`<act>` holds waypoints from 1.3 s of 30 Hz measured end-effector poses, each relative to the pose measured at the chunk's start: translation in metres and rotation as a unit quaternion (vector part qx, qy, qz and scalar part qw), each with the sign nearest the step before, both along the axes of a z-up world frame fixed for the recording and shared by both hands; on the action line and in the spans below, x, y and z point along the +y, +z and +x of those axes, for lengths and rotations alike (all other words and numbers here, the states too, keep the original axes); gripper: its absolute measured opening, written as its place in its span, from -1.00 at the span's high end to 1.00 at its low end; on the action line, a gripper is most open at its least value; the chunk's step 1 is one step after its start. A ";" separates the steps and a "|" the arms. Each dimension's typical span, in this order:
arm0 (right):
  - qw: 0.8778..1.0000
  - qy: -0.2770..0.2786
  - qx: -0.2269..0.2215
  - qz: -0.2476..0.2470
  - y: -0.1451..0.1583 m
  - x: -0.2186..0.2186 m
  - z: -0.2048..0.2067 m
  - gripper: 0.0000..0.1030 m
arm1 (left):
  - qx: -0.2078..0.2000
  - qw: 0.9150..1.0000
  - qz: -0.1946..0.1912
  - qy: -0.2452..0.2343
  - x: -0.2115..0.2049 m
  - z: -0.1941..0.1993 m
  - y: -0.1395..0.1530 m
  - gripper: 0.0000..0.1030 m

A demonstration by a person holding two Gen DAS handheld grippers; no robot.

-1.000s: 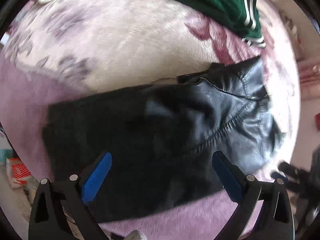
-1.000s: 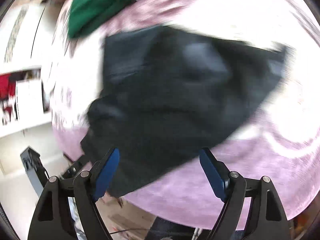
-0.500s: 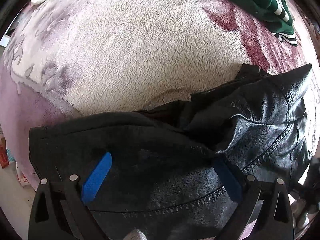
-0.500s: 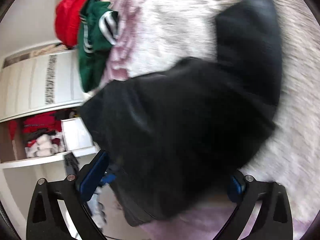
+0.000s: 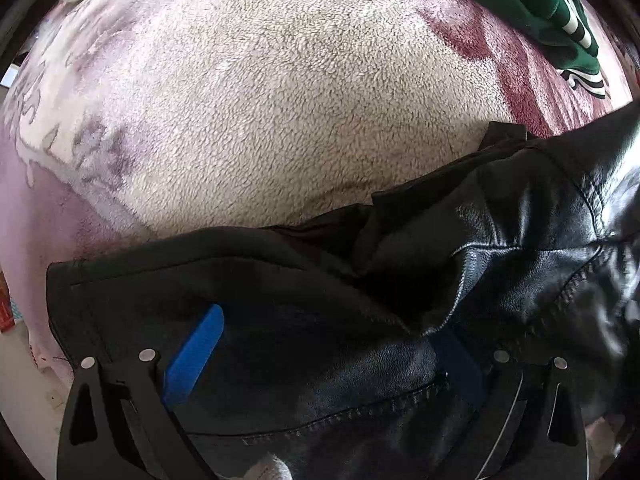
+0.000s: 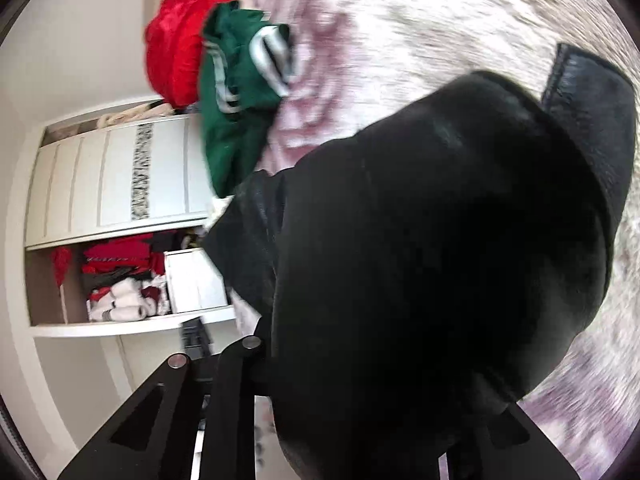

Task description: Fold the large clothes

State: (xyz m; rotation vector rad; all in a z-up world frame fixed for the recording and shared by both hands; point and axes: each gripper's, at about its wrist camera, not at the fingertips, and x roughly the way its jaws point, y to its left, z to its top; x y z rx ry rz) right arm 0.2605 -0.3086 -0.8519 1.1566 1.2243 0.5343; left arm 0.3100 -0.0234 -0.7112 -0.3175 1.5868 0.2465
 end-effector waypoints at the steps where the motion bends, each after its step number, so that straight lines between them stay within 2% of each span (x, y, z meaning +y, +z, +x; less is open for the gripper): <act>1: 1.000 0.007 -0.011 -0.005 0.010 0.005 0.000 0.55 | -0.001 1.000 -0.002 0.001 0.001 -0.002 -0.001 -1.00; 6: 0.996 0.063 -0.057 -0.020 0.064 0.042 -0.007 0.56 | -0.015 0.999 -0.028 0.012 0.013 -0.013 -0.005 -1.00; 11: 0.983 0.138 -0.104 -0.062 0.113 0.103 -0.014 0.56 | -0.027 0.998 -0.050 0.025 0.027 -0.032 0.001 -1.00; 14: 0.974 0.168 -0.125 -0.091 0.135 0.136 -0.023 0.56 | -0.038 0.995 -0.055 0.068 0.063 -0.066 0.026 -1.00; 16: 0.964 0.194 -0.141 -0.115 0.149 0.164 -0.034 0.56 | -0.053 0.993 -0.021 0.101 0.104 -0.107 0.054 -1.00; 19: 0.946 0.241 -0.162 -0.145 0.161 0.217 -0.055 0.56 | -0.049 0.988 0.034 0.142 0.158 -0.168 0.080 -1.00; 21: 0.928 0.285 -0.175 -0.162 0.161 0.262 -0.073 0.56 | -0.040 0.982 0.061 0.173 0.193 -0.210 0.093 -1.00; 23: 0.904 0.336 -0.190 -0.186 0.154 0.311 -0.096 0.56 | -0.032 0.976 0.079 0.202 0.221 -0.247 0.103 -1.00; 24: 0.891 0.361 -0.191 -0.199 0.145 0.335 -0.110 0.56 | -0.028 0.970 0.092 0.224 0.237 -0.272 0.110 -1.00; 25: 0.879 0.389 -0.183 -0.208 0.133 0.359 -0.124 0.56 | -0.026 0.965 0.101 0.239 0.243 -0.281 0.116 -1.00; 26: 0.860 0.424 -0.175 -0.223 0.116 0.384 -0.140 0.56 | -0.024 0.961 0.108 0.253 0.240 -0.295 0.121 -1.00; 27: 0.847 0.447 -0.163 -0.238 0.102 0.402 -0.151 0.56 | -0.023 0.957 0.112 0.266 0.240 -0.293 0.118 -1.00; 29: 0.816 0.499 -0.125 -0.265 0.068 0.432 -0.174 0.48 | -0.024 0.949 0.109 0.294 0.248 -0.302 0.118 -1.00; 30: 0.806 0.515 -0.108 -0.270 0.056 0.442 -0.181 0.34 | -0.026 0.945 0.102 0.310 0.253 -0.314 0.121 -1.00; 32: 0.805 0.529 -0.094 -0.254 0.057 0.451 -0.186 0.05 | -0.037 0.937 0.096 0.333 0.253 -0.316 0.128 -1.00; 34: 0.813 0.540 -0.084 -0.199 0.071 0.449 -0.183 -0.58 | -0.053 0.933 0.093 0.342 0.248 -0.319 0.140 -1.00; 36: 0.816 0.551 -0.087 -0.154 0.091 0.442 -0.183 -0.78 | -0.073 0.931 0.092 0.345 0.249 -0.310 0.155 -1.00; 38: 0.809 0.570 -0.093 -0.114 0.112 0.427 -0.181 -0.79 | -0.090 0.930 0.088 0.345 0.249 -0.303 0.166 -1.00; 39: 0.809 0.573 -0.087 -0.096 0.118 0.418 -0.183 -0.79 | -0.104 0.930 0.085 0.342 0.247 -0.297 0.172 -1.00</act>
